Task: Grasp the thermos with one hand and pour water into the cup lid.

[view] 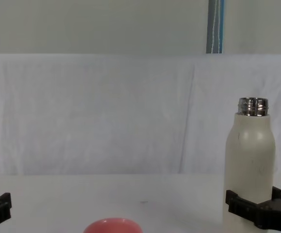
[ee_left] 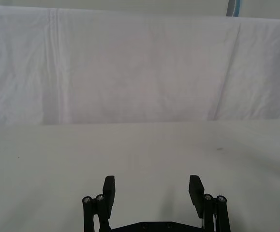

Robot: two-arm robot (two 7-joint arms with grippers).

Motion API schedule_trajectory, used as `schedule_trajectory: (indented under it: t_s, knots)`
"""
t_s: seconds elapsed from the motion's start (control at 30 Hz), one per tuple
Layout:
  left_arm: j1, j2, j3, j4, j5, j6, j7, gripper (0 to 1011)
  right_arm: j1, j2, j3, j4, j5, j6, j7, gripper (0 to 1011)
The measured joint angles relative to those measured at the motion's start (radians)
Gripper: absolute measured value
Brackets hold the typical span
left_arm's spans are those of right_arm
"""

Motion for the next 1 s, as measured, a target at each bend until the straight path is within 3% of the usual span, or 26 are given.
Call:
schedule_trajectory:
  t_s: [1.0]
  knots:
    - [0.000,0.000,0.000,0.000,0.000,0.000,0.000,1001,0.086,-0.017,-0.025,0.104,-0.017,-0.012,0.006,1002]
